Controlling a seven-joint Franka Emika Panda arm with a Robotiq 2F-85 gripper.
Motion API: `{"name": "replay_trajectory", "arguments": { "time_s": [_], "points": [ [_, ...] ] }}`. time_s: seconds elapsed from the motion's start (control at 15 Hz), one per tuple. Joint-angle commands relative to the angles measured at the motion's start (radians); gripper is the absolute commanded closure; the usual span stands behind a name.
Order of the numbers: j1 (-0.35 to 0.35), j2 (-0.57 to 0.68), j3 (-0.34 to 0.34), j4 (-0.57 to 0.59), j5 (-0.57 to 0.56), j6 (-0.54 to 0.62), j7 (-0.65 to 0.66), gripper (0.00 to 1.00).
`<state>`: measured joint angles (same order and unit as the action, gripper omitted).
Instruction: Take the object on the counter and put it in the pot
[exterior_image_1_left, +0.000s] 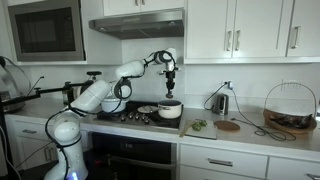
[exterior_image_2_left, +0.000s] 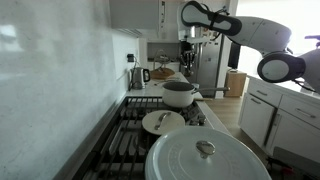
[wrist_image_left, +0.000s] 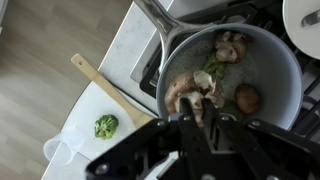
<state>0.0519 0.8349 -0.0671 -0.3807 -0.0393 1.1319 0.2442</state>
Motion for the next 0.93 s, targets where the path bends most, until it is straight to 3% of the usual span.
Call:
{"name": "replay_trajectory", "arguments": {
  "time_s": [0.0, 0.87],
  "points": [
    [0.015, -0.005, 0.004, -0.017, -0.005, -0.059, -0.034, 0.96],
    [0.043, 0.072, -0.002, -0.022, -0.014, -0.121, -0.046, 0.96]
  ]
}}
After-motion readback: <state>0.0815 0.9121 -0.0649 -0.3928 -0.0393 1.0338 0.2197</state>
